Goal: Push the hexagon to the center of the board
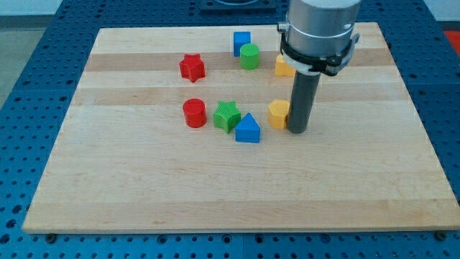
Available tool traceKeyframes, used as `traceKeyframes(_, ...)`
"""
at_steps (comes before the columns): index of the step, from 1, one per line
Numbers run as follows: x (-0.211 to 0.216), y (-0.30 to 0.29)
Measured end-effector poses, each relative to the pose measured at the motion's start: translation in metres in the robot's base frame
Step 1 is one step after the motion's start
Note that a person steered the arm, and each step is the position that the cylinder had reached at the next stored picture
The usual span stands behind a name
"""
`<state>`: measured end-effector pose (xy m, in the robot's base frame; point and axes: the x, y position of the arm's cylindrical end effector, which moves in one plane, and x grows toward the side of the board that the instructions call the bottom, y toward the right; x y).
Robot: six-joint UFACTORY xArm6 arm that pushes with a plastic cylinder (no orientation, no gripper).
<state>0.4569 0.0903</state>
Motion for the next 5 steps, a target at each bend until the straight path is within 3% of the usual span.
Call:
traceKeyframes(3, -0.037, -0.063)
traceKeyframes(5, -0.033, -0.073)
